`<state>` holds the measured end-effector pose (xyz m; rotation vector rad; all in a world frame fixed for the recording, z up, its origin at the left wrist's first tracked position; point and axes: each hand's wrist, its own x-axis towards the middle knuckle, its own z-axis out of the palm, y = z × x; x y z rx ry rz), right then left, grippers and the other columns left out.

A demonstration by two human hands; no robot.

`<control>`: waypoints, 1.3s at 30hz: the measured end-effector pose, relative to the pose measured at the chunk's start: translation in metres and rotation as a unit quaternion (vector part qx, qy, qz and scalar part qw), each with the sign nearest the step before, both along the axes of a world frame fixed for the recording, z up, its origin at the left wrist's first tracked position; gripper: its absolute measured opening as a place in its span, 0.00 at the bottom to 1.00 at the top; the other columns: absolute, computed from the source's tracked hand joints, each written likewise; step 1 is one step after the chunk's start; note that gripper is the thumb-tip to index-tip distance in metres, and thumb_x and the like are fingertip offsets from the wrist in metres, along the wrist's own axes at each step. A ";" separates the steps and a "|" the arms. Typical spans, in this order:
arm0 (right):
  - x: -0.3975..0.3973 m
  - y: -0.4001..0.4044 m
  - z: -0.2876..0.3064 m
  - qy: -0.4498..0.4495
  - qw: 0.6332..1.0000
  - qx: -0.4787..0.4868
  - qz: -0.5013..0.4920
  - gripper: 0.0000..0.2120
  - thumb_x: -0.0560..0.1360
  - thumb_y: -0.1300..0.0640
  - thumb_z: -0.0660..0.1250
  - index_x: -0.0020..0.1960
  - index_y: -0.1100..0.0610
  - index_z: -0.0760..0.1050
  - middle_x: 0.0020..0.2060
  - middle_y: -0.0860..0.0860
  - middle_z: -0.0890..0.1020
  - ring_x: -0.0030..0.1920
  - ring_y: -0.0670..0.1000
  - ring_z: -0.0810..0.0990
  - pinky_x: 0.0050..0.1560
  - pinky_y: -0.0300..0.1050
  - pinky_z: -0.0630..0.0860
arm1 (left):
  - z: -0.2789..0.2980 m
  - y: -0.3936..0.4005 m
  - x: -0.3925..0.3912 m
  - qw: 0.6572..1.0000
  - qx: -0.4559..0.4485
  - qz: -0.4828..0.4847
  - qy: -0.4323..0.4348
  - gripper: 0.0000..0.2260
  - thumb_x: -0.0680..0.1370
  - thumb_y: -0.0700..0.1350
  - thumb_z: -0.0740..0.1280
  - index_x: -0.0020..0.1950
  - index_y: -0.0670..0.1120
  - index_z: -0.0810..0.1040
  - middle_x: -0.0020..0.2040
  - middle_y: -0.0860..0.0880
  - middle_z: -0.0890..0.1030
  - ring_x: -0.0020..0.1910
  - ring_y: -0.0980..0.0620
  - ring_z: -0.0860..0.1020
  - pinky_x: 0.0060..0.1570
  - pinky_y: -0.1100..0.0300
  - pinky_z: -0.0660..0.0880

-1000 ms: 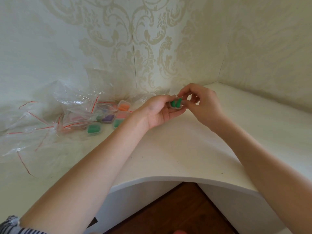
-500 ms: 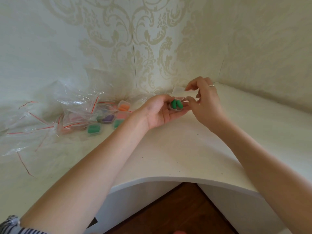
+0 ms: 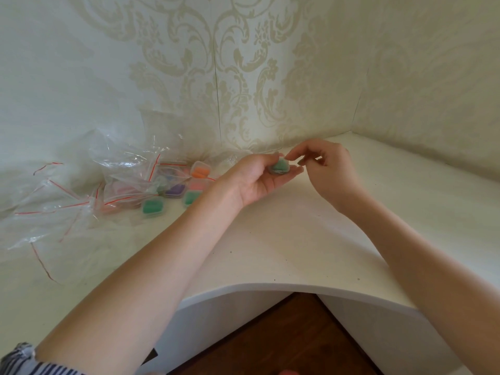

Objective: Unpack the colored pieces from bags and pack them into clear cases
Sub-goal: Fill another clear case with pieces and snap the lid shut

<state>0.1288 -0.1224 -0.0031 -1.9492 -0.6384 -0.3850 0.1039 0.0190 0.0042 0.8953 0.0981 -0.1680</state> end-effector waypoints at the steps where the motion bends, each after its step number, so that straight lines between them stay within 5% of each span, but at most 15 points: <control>1: 0.002 0.000 -0.001 -0.004 1.000 -0.001 -0.005 0.21 0.69 0.73 0.55 0.41 0.50 0.78 0.39 0.41 0.81 0.40 0.38 0.76 0.38 0.26 0.68 | 0.000 -0.001 0.000 1.000 0.009 0.004 -0.007 0.14 0.82 0.35 0.55 0.66 0.30 0.66 0.48 0.32 0.77 0.34 0.42 0.83 0.39 0.54 0.81; 4: 0.004 0.003 -0.006 -0.005 1.000 -0.024 0.004 0.15 0.72 0.69 0.59 0.46 0.52 0.77 0.44 0.42 0.81 0.41 0.40 0.75 0.37 0.27 0.67 | 0.000 -0.003 0.000 0.998 0.054 0.014 -0.027 0.10 0.82 0.36 0.55 0.58 0.31 0.71 0.47 0.36 0.78 0.34 0.47 0.83 0.38 0.59 0.82; 7: 0.003 0.004 -0.010 0.004 0.998 -0.046 0.030 0.06 0.75 0.59 0.65 0.50 0.49 0.75 0.46 0.39 0.79 0.42 0.39 0.75 0.37 0.26 0.67 | -0.003 -0.004 0.000 0.980 0.192 0.031 -0.054 0.12 0.83 0.39 0.54 0.50 0.37 0.76 0.40 0.43 0.81 0.34 0.53 0.83 0.36 0.63 0.80; 12: 0.002 0.003 -0.012 0.013 0.998 -0.044 0.043 0.09 0.74 0.55 0.68 0.52 0.47 0.72 0.48 0.38 0.77 0.43 0.38 0.76 0.37 0.25 0.69 | -0.008 -0.011 -0.006 0.911 0.394 0.075 -0.100 0.13 0.84 0.49 0.51 0.54 0.41 0.68 0.34 0.43 0.79 0.25 0.51 0.80 0.22 0.64 0.72; 16: 0.010 -0.002 -0.017 0.025 0.997 -0.062 0.027 0.06 0.74 0.52 0.70 0.49 0.47 0.74 0.48 0.41 0.78 0.41 0.41 0.76 0.38 0.30 0.69 | -0.011 -0.011 -0.011 0.814 0.538 0.144 -0.164 0.13 0.84 0.50 0.51 0.55 0.42 0.68 0.29 0.45 0.74 0.15 0.55 0.69 0.17 0.65 0.64; 20: 0.014 -0.007 -0.021 0.060 0.990 -0.125 0.026 0.06 0.74 0.54 0.68 0.50 0.51 0.76 0.50 0.43 0.80 0.49 0.47 0.76 0.44 0.35 0.70 | -0.009 -0.004 -0.014 0.684 0.621 0.264 -0.277 0.11 0.83 0.46 0.53 0.55 0.43 0.72 0.25 0.52 0.68 0.21 0.56 0.68 0.26 0.57 0.64; 22: 0.015 -0.008 -0.022 0.075 0.987 -0.139 0.029 0.05 0.74 0.53 0.68 0.50 0.50 0.77 0.52 0.43 0.79 0.52 0.46 0.75 0.46 0.38 0.68 | -0.011 -0.002 -0.016 0.648 0.641 0.292 -0.288 0.10 0.82 0.42 0.54 0.56 0.41 0.73 0.25 0.53 0.66 0.24 0.52 0.67 0.29 0.55 0.61; 27: 0.014 -0.009 -0.021 0.074 0.993 -0.095 0.002 0.03 0.75 0.53 0.66 0.48 0.49 0.77 0.52 0.45 0.78 0.52 0.46 0.75 0.48 0.40 0.67 | -0.009 0.007 -0.021 0.548 0.747 0.284 -0.246 0.10 0.81 0.39 0.54 0.59 0.40 0.71 0.30 0.48 0.71 0.32 0.41 0.74 0.31 0.55 0.62; 31: 0.011 0.007 -0.019 0.016 0.991 -0.132 -0.002 0.10 0.75 0.53 0.67 0.56 0.48 0.75 0.56 0.46 0.76 0.57 0.49 0.72 0.56 0.44 0.69 | 0.018 0.033 -0.029 0.464 0.812 0.305 -0.180 0.07 0.79 0.42 0.56 0.53 0.42 0.71 0.37 0.44 0.77 0.36 0.42 0.75 0.32 0.55 0.62; 34: 0.007 0.034 -0.007 -0.019 0.973 -0.226 0.047 0.20 0.74 0.52 0.68 0.65 0.43 0.70 0.67 0.46 0.70 0.67 0.53 0.66 0.66 0.50 0.65 | 0.029 0.071 -0.051 0.372 0.882 0.284 -0.056 0.10 0.76 0.43 0.59 0.56 0.43 0.73 0.54 0.42 0.76 0.56 0.41 0.71 0.53 0.47 0.67; 35: 0.007 0.046 0.000 -0.021 0.960 -0.273 0.062 0.24 0.74 0.51 0.68 0.68 0.41 0.66 0.71 0.46 0.66 0.70 0.54 0.62 0.68 0.53 0.62 | 0.030 0.086 -0.059 0.343 0.898 0.276 -0.018 0.12 0.75 0.44 0.61 0.58 0.44 0.73 0.60 0.42 0.72 0.63 0.40 0.66 0.63 0.39 0.61; 37: 0.009 0.072 0.010 -0.023 0.935 -0.346 0.076 0.30 0.74 0.52 0.68 0.72 0.39 0.60 0.75 0.48 0.59 0.73 0.56 0.58 0.70 0.55 0.59 | 0.025 0.116 -0.077 0.334 0.909 0.246 0.032 0.14 0.75 0.46 0.62 0.61 0.48 0.73 0.69 0.43 0.63 0.71 0.39 0.56 0.65 0.28 0.45; 39: 0.016 0.095 0.013 -0.026 0.920 -0.385 0.073 0.31 0.74 0.51 0.69 0.73 0.39 0.59 0.74 0.50 0.62 0.71 0.58 0.62 0.67 0.56 0.63 | 0.015 0.138 -0.089 0.347 0.914 0.209 0.036 0.14 0.76 0.50 0.63 0.61 0.52 0.73 0.73 0.46 0.54 0.73 0.40 0.50 0.64 0.25 0.44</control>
